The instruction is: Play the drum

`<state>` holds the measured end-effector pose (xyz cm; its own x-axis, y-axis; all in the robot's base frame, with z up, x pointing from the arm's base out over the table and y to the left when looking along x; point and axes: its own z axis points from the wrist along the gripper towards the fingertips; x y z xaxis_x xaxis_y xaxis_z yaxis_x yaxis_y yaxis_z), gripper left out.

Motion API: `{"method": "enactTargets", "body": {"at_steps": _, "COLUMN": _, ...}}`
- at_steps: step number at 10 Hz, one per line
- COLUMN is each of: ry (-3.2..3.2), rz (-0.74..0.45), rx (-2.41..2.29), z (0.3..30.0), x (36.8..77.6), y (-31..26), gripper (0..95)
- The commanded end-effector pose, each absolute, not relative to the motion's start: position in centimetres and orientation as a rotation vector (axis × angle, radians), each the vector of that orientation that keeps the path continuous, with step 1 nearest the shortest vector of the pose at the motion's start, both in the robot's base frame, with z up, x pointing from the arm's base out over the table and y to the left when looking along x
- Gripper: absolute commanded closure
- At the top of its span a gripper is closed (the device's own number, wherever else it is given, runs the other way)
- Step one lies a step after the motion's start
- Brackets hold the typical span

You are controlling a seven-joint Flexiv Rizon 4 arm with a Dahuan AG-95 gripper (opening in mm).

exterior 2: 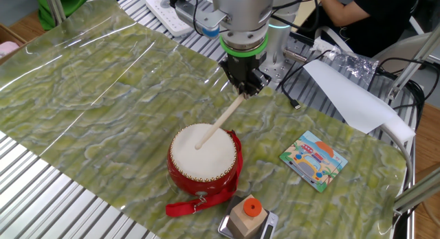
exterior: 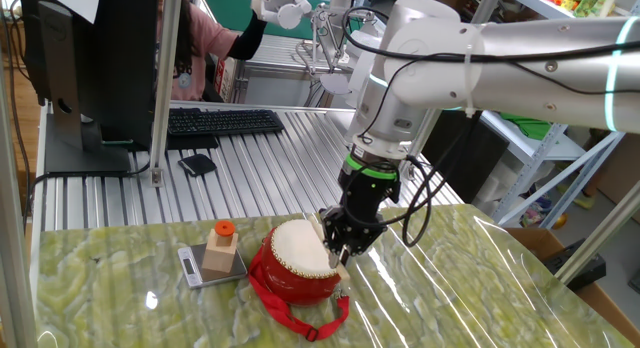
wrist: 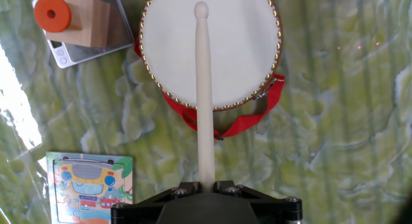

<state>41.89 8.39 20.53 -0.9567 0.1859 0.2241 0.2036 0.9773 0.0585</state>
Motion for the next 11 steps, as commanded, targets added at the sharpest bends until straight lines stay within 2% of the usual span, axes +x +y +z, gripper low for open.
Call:
{"method": "enactTargets", "body": {"at_steps": 1, "ry": -2.906, "rz": -0.119, "rx": -0.289, "z": 20.53, "x": 42.05, "y": 8.43, "gripper": 95.0}}
{"method": "enactTargets", "body": {"at_steps": 11, "ry": -2.882, "rz": -0.123, "rx": -0.31, "z": 20.51, "x": 42.06, "y": 8.41, "gripper": 95.0}}
